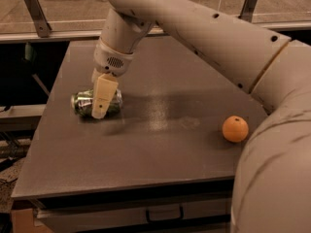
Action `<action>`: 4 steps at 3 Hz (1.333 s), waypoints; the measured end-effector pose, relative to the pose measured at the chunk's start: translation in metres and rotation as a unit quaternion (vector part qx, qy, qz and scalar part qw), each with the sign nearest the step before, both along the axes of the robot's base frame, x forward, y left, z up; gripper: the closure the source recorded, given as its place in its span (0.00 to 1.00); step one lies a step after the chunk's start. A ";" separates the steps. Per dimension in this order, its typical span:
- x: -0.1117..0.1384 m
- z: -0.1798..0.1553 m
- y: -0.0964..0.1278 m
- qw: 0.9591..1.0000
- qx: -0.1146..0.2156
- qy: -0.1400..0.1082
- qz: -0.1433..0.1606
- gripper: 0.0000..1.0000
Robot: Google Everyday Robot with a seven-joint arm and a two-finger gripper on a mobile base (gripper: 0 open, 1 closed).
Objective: Knock green can over
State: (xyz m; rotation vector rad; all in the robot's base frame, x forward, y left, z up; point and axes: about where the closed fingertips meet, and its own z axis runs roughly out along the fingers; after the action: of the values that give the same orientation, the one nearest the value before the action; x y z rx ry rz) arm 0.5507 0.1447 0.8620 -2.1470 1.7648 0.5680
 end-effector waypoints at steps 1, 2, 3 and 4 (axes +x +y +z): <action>-0.003 0.006 -0.012 0.999 0.039 0.004 -0.019 0.00; -0.005 0.023 -0.048 0.994 0.094 -0.010 -0.059 0.00; 0.000 0.051 -0.100 0.979 0.170 -0.049 -0.103 0.00; 0.020 0.086 -0.168 0.951 0.248 -0.116 -0.145 0.00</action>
Offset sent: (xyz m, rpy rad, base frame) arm 0.0081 -0.1426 0.0543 0.3649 -0.0797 -0.3115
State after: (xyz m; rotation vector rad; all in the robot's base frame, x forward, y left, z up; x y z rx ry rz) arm 0.5711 -0.0234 0.9485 -1.5155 1.5639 0.5788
